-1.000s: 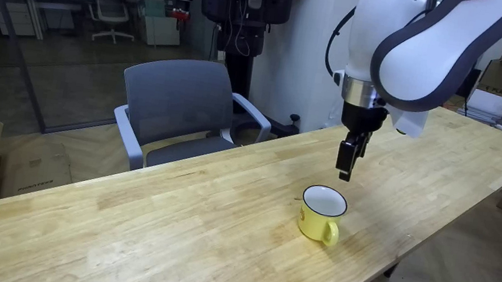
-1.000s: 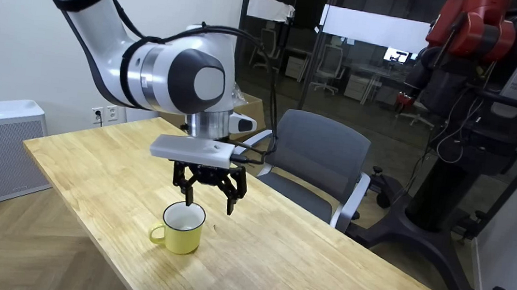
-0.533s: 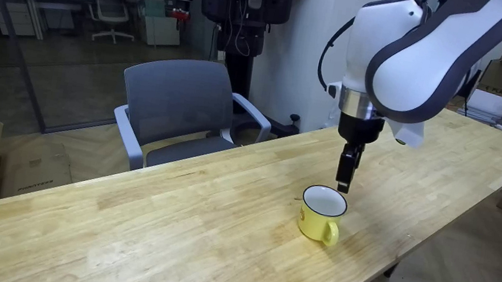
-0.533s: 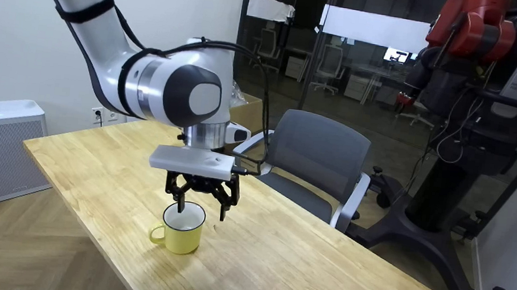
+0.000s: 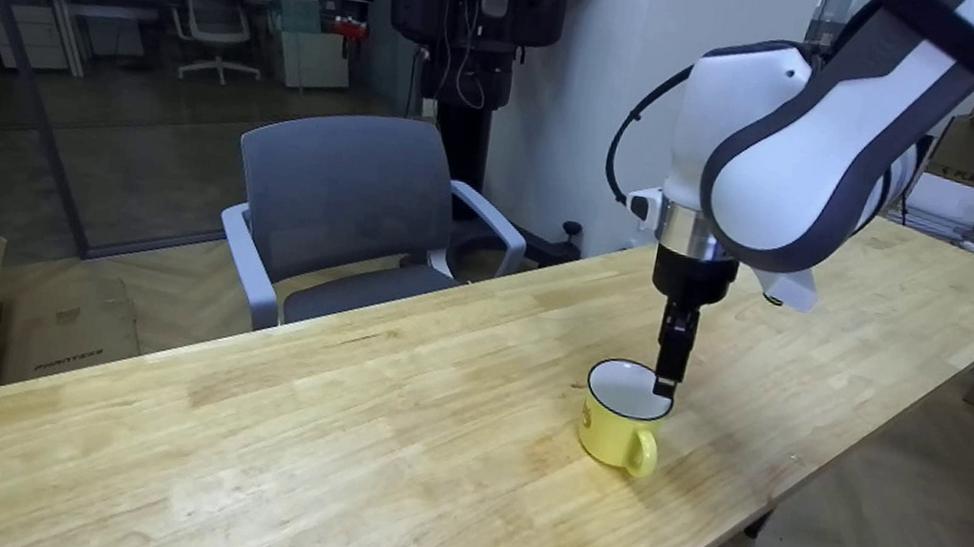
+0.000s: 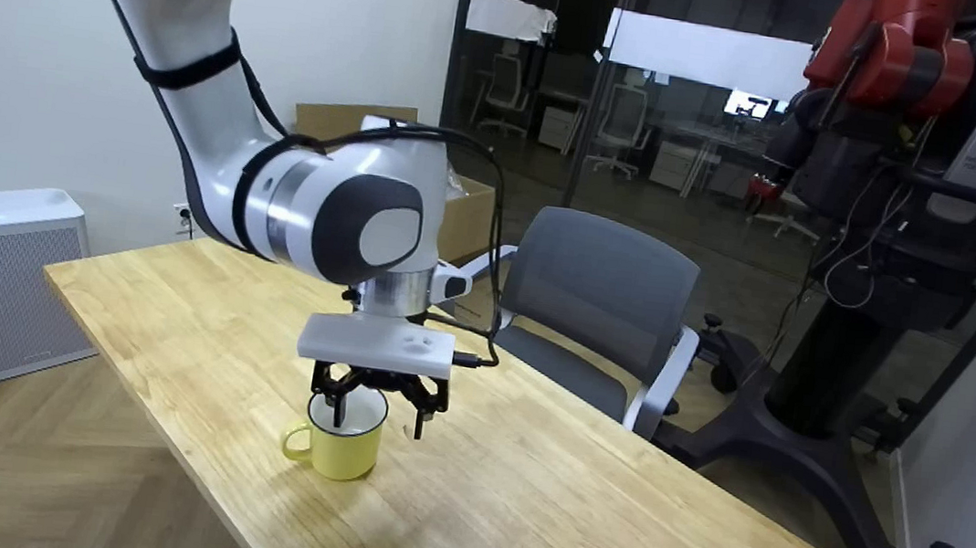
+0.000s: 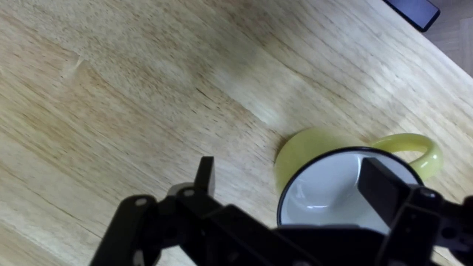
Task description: Move the cup slightly to the right
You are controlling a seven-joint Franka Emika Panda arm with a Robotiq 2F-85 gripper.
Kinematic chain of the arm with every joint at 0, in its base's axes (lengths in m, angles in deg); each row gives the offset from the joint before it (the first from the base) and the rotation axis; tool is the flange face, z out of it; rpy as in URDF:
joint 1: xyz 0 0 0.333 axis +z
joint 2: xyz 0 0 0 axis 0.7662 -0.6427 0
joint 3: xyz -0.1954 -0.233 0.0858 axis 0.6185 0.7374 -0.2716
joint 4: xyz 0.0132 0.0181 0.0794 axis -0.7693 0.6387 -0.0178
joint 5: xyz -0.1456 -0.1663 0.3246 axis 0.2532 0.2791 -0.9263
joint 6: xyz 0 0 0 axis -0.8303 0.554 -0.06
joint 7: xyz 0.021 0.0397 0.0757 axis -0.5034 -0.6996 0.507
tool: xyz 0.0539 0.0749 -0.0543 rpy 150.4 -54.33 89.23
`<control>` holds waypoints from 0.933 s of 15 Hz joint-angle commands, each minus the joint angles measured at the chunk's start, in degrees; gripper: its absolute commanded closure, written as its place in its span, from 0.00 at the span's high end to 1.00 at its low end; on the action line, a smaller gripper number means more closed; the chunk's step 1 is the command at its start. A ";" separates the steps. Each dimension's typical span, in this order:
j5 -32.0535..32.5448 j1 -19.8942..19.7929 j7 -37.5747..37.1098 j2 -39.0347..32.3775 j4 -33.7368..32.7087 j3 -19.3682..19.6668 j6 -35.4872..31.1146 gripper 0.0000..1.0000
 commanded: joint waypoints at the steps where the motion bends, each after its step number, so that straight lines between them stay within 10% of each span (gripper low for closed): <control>1: 1.58 -1.25 2.43 -3.26 -3.03 0.01 -1.60 1.00; 12: 4.47 0.14 3.72 -9.55 -12.04 0.34 1.49 1.00; 13: 4.42 0.30 3.49 -10.00 -12.84 0.29 2.04 0.75; 14: 4.37 0.36 3.67 -10.29 -13.46 0.15 2.77 0.73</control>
